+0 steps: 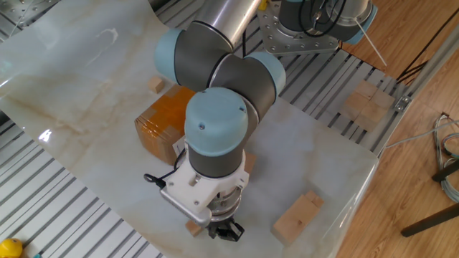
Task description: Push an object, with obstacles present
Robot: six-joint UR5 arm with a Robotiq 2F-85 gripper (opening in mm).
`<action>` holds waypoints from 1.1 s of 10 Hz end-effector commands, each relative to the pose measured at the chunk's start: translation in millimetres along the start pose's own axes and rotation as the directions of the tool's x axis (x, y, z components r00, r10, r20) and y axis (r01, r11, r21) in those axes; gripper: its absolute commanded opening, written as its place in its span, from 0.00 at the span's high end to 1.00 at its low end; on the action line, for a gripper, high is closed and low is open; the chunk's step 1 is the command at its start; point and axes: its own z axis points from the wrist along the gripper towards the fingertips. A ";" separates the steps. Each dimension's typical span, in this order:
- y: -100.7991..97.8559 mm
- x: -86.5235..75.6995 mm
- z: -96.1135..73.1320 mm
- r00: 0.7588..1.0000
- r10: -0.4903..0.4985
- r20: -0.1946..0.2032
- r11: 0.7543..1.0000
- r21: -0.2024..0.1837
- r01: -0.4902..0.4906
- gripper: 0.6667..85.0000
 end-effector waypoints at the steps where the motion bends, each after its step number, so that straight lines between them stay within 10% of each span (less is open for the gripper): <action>1: 1.8 -4.9 1.4 0.999 0.045 0.008 0.999 -0.016 -0.045 0.99; 6: -2.5 -27.4 3.3 0.998 0.034 0.043 0.999 0.002 -0.035 0.99; 11: -40.3 -10.5 0.8 0.999 -0.035 0.026 0.998 0.050 0.034 0.99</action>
